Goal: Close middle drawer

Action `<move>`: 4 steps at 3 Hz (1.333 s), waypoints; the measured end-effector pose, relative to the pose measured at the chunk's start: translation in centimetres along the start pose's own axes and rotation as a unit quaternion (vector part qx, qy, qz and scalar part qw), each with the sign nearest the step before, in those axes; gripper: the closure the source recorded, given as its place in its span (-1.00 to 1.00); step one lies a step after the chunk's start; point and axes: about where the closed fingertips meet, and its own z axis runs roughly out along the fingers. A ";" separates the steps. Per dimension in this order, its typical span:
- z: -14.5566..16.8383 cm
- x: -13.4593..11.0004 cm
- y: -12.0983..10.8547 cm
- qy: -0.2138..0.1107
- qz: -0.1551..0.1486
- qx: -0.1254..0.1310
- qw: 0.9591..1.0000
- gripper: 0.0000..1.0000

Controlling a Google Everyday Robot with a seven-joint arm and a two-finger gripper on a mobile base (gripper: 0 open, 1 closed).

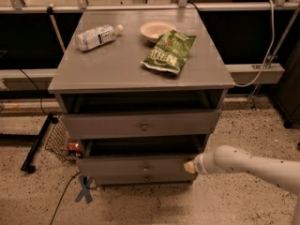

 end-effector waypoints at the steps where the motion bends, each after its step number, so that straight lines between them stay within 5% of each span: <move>1: 0.3 -0.9 -0.4 -0.018 -0.003 0.011 1.000 1.00; 4: 2.4 -4.0 -1.8 -0.044 -0.017 0.021 0.999 1.00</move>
Offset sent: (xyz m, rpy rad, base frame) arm 0.0503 0.0005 0.0021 -0.0169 -0.1282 -0.0307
